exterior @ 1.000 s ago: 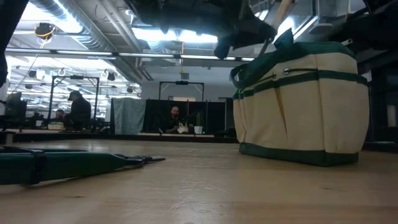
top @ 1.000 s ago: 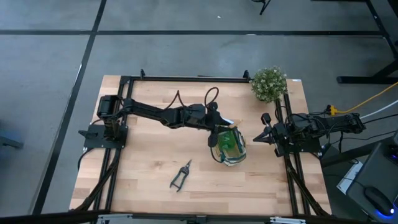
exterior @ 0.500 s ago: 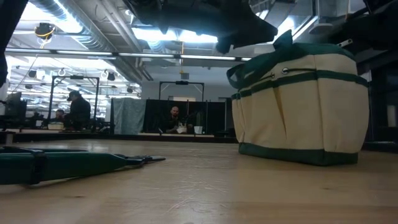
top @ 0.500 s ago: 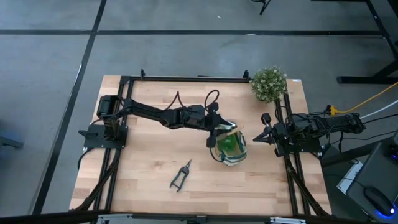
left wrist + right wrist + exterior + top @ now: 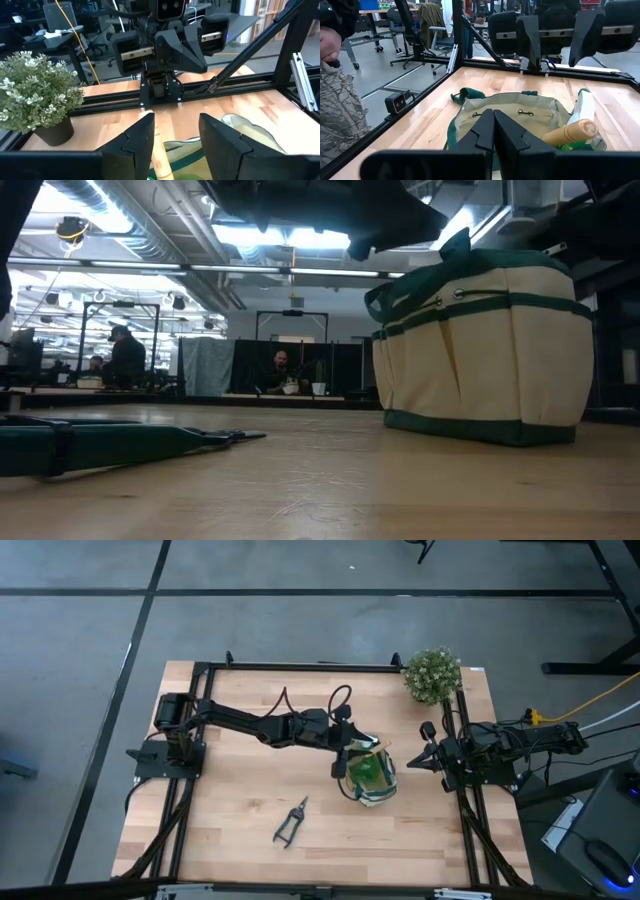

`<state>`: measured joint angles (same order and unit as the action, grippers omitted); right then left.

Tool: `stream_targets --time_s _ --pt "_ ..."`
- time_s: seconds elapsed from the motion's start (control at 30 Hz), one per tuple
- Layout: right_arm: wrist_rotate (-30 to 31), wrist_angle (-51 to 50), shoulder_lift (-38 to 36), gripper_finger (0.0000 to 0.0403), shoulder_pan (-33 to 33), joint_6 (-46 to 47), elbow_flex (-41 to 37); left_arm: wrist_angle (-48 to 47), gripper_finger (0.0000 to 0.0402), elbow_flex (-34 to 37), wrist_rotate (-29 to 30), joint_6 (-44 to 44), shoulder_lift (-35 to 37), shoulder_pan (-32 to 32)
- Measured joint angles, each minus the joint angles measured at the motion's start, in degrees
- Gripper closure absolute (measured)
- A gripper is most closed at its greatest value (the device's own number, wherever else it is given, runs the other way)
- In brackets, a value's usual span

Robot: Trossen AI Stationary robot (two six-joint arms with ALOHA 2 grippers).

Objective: Pick & Place Garden tools in Gardening bag
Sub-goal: Put the shear scissors into the gardening bag

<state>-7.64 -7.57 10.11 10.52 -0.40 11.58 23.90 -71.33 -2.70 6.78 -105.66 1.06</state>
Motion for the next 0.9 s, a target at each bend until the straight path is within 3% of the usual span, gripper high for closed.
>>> stream_targets --time_s 0.57,0.9 --pt "0.0 0.0 0.0 0.0391 0.0 0.0 0.0 -4.0 0.0221 0.0 0.1 -0.4 6.2 0.3" --pt "0.0 0.0 0.0 0.0391 0.0 0.0 0.0 -17.9 0.0219 -0.1 0.1 -1.5 12.2 0.3"
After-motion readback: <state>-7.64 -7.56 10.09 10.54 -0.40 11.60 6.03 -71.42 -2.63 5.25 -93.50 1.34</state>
